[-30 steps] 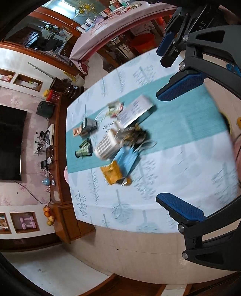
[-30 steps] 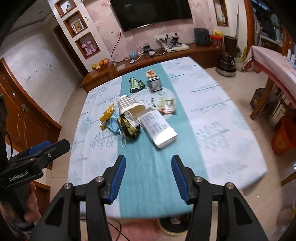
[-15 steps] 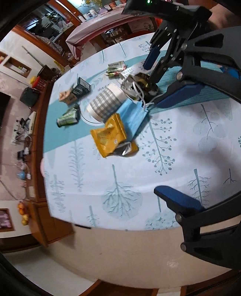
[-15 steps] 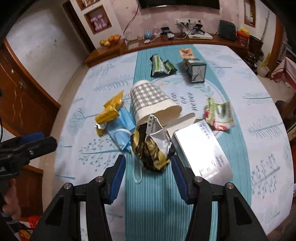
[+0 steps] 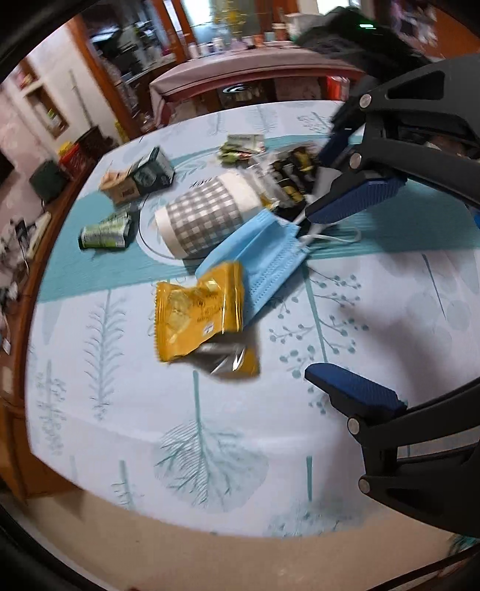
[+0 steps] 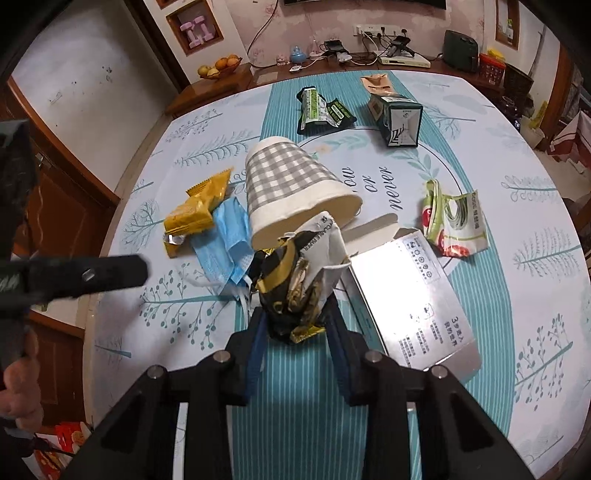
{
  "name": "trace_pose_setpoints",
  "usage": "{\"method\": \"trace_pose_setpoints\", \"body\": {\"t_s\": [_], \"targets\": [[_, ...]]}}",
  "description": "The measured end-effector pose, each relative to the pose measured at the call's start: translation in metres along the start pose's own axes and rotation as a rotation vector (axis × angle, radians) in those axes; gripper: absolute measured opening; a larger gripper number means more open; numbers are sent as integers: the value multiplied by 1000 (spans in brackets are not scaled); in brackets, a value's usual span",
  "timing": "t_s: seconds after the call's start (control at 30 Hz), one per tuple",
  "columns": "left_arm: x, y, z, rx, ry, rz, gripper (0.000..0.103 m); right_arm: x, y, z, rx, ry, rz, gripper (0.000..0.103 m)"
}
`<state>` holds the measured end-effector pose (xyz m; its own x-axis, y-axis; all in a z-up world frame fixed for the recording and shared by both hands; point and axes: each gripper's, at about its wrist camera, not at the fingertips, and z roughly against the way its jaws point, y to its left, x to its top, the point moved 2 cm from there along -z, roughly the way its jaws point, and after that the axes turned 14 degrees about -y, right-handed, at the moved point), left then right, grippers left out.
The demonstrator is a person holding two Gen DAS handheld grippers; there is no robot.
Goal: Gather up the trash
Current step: 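Grasp the crumpled foil wrapper with the right tool while the left tool grasps the blue mask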
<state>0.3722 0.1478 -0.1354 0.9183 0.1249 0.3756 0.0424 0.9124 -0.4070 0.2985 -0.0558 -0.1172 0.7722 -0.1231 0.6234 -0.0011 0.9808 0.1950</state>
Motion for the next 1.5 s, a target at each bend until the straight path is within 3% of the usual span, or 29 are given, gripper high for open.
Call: {"method": "trace_pose_setpoints", "body": {"t_s": [0.43, 0.67, 0.9, 0.97, 1.03, 1.23, 1.4, 1.47, 1.5], "targets": [[10, -7, -50, 84, 76, 188, 77, -6, -4, 6, -5, -2, -21, 34], [15, -6, -64, 178, 56, 257, 77, -7, -6, 8, -9, -3, -43, 34], [13, -15, -73, 229, 43, 220, 77, -5, -13, 11, -8, -1, -105, 38], [13, -17, -75, 240, 48, 214, 77, -4, -17, 12, 0, 2, -133, 46], [14, -20, -77, 251, 59, 211, 77, -3, -20, 11, 0, 3, -169, 48], [17, -31, -88, 310, 95, 217, 78, -3, -24, 7, -15, 0, -200, 49], [20, -49, -102, 382, 104, 157, 78, -4, -25, 5, -13, -10, -214, 48], [21, -56, -106, 396, 99, 125, 70, -2, -26, 2, -12, -10, -221, 45], [22, -60, -105, 398, 91, 106, 56, -2, -25, 2, -8, -14, -227, 42]]}}
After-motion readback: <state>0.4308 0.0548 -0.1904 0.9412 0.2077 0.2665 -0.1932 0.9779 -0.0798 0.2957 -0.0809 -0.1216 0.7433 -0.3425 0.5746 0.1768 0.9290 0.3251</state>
